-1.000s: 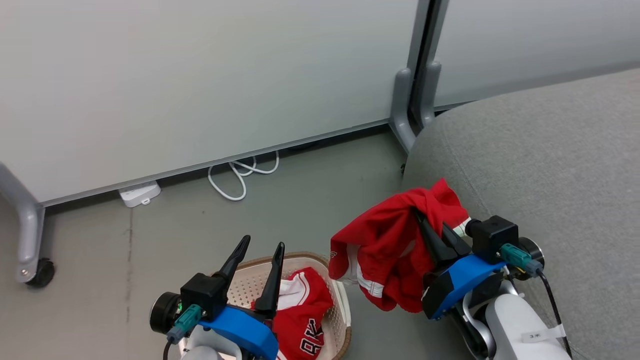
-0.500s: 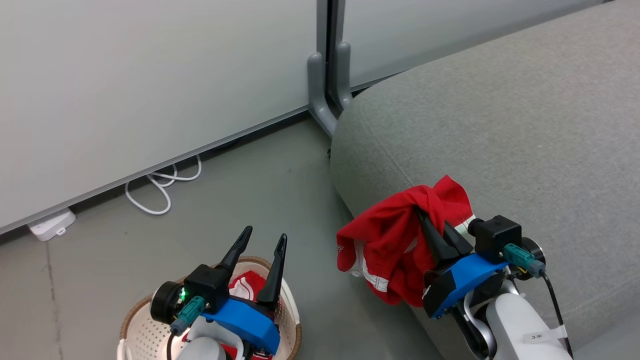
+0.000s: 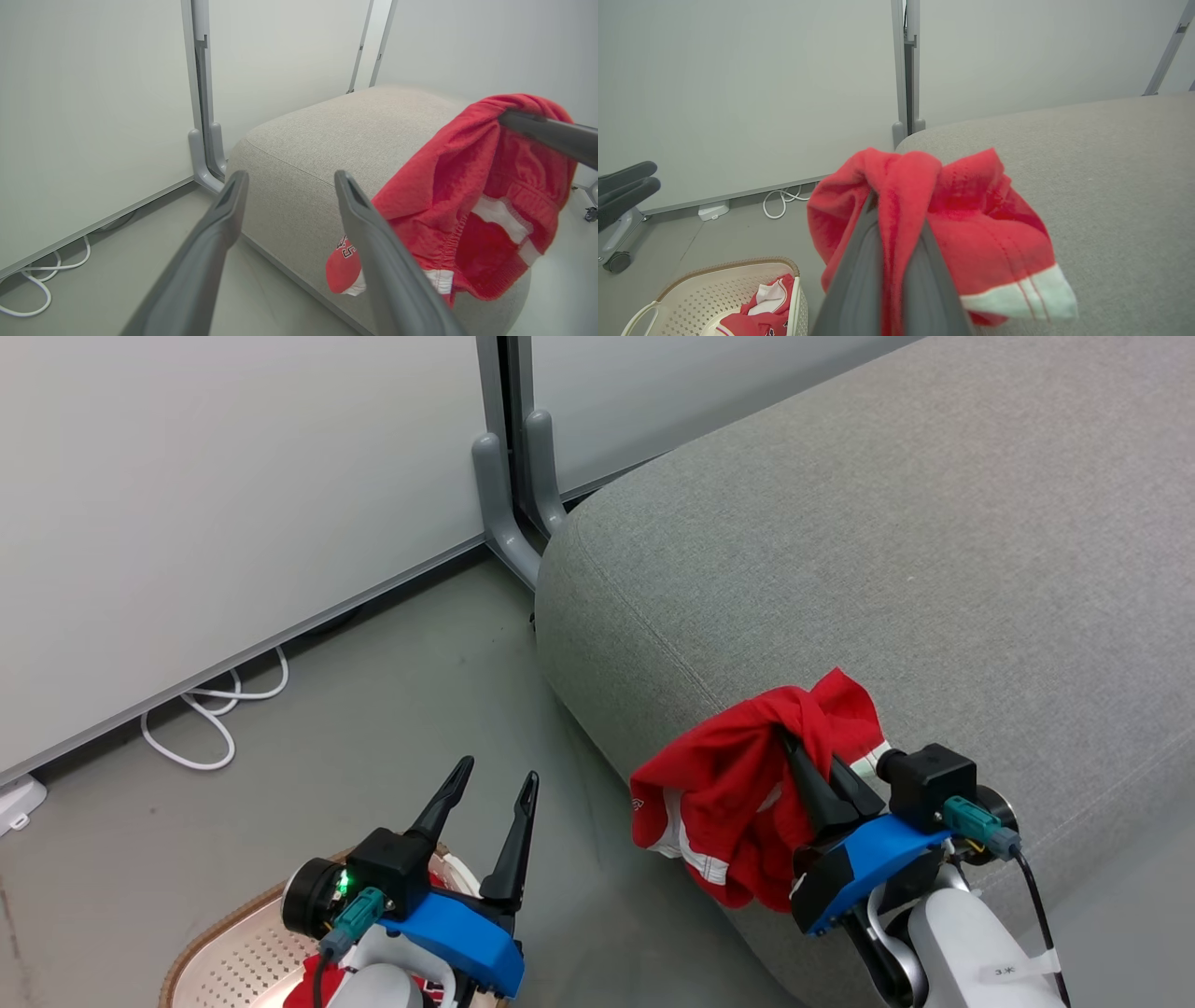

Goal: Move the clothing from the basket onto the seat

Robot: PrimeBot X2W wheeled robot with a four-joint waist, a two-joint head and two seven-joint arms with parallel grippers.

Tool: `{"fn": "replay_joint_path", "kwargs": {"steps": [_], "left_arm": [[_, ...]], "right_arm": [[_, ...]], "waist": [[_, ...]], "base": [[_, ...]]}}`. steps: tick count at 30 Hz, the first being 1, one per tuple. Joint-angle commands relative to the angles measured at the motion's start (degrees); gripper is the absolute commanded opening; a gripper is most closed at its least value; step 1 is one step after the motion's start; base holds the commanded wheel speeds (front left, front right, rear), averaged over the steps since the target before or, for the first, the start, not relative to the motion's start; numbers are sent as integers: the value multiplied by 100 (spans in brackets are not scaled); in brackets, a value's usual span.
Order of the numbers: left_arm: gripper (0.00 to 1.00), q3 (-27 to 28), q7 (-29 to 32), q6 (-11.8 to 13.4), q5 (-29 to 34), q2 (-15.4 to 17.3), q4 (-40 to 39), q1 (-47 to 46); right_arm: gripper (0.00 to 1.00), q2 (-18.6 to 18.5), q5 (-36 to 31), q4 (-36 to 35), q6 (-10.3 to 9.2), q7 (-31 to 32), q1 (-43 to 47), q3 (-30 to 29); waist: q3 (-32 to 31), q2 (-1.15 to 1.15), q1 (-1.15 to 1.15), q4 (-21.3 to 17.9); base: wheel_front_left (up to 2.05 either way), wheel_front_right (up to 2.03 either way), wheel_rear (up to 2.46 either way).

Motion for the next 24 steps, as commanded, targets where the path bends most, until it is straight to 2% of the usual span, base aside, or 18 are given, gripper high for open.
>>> {"fn": "replay_joint_path", "kwargs": {"steps": [1,7,13,18,24], "left_arm": [[100,7,-27,-14,9,44,-21,-42],[100,-25,-27,-14,17,68,-32,-103],[100,-103,-27,-14,94,130,-101,-286],[100,-272,-27,-14,151,282,-191,-599],[100,-526,-28,-14,166,484,-308,-1060]], "right_arm": [[0,-11,62,2,3,-53,54,-2],[0,-11,93,42,3,19,-22,-25],[0,-11,-65,183,3,307,-788,-585],[0,-69,7,231,2,727,-1694,-1516],[0,-594,61,317,3,998,-2696,-2647]], "waist": [[1,0,0,-8],[53,0,0,19],[398,0,0,176],[890,0,0,419],[1580,0,0,796]], "base": [[0,0,0],[0,0,0],[0,0,0],[0,0,0],[0,0,0]]}}
